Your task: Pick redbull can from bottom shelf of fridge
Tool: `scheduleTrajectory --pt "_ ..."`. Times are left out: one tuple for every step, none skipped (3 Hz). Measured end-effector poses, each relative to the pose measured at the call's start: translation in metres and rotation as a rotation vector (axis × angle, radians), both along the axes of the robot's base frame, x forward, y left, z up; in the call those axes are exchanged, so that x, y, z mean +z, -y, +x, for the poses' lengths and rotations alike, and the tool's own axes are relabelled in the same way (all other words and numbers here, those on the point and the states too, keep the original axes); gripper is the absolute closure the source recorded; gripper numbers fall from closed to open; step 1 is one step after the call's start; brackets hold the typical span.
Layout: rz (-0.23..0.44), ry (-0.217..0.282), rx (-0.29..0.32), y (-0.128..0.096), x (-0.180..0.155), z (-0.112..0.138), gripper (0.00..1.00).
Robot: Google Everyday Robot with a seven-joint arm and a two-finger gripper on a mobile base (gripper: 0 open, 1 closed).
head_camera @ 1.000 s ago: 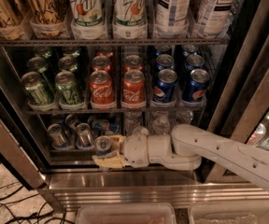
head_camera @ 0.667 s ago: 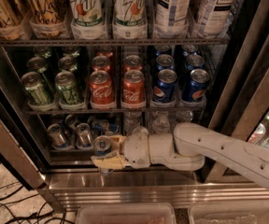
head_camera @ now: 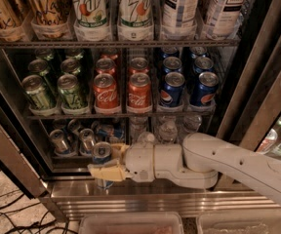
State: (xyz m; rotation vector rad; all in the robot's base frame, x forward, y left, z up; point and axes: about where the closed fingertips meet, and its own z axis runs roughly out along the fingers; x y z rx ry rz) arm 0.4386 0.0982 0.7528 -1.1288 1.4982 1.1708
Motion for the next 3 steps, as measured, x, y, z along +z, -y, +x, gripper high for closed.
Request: scheduleTrajectory --pt "0.016 -0.004 0.008 -0.003 0.025 -0.02 1.0" --pt "-0.025 0.019 0.025 -0.001 0.051 -0.041 1.0" --pt "-0.036 0.032 0.028 -0.003 0.056 -0.044 1.0"
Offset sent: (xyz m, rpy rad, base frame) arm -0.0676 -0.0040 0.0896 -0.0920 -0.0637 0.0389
